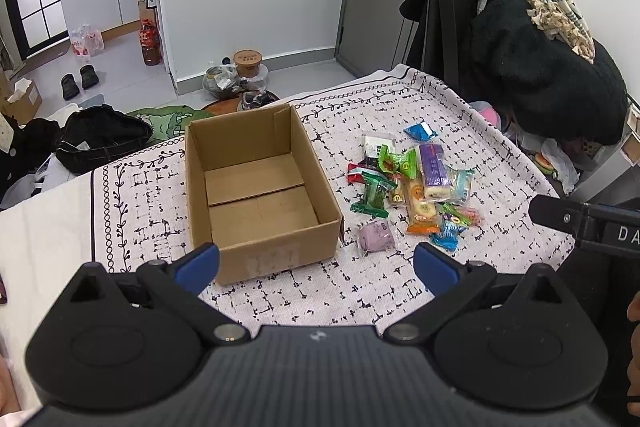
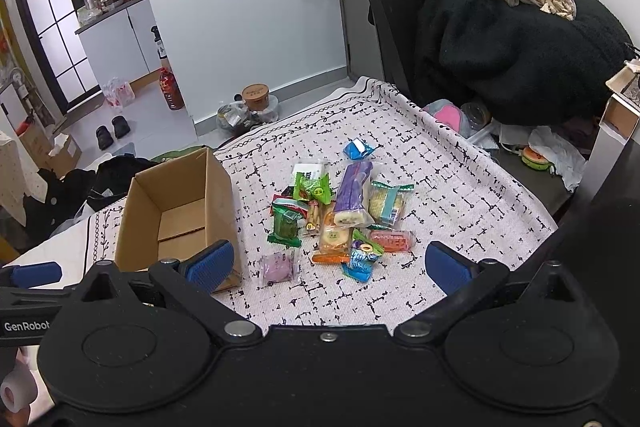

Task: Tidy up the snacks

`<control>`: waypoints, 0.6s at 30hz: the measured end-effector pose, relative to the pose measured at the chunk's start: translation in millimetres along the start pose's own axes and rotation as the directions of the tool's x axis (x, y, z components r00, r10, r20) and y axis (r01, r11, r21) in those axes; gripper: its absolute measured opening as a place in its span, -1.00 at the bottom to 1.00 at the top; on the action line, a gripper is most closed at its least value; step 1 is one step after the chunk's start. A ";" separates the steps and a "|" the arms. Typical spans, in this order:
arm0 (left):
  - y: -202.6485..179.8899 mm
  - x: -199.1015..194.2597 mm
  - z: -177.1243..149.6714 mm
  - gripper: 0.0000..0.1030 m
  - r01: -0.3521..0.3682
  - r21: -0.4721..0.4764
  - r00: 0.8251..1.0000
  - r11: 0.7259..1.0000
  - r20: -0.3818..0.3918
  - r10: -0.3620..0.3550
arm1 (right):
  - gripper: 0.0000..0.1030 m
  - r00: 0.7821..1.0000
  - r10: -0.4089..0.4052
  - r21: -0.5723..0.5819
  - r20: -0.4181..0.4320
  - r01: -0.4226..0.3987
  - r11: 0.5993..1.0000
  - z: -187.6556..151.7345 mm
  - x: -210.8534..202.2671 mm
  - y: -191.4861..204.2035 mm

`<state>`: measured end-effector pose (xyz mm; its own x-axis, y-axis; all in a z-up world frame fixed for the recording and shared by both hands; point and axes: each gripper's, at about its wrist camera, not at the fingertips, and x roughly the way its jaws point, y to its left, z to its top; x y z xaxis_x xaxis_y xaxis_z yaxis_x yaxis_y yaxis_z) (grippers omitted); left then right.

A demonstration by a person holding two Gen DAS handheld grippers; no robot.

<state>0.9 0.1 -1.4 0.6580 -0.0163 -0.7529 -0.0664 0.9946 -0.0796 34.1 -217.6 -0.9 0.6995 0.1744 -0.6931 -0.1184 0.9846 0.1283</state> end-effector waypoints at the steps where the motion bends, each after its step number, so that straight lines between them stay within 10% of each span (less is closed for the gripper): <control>1: 0.4 -0.2 0.5 0.99 -0.004 -0.004 1.000 1.000 0.002 0.004 | 1.00 1.000 -0.001 0.002 -0.001 0.001 1.000 0.8 0.8 -0.5; 18: -5.6 19.2 11.1 0.99 -0.018 -0.062 1.000 0.998 0.012 0.019 | 1.00 0.999 0.019 0.016 -0.037 -0.018 1.000 7.9 25.7 -24.5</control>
<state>22.2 -4.7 -8.1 0.6656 0.0040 -0.7463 -0.1251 0.9864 -0.1063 60.6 -237.3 -16.3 0.6704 0.1931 -0.7164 -0.1199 0.9810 0.1522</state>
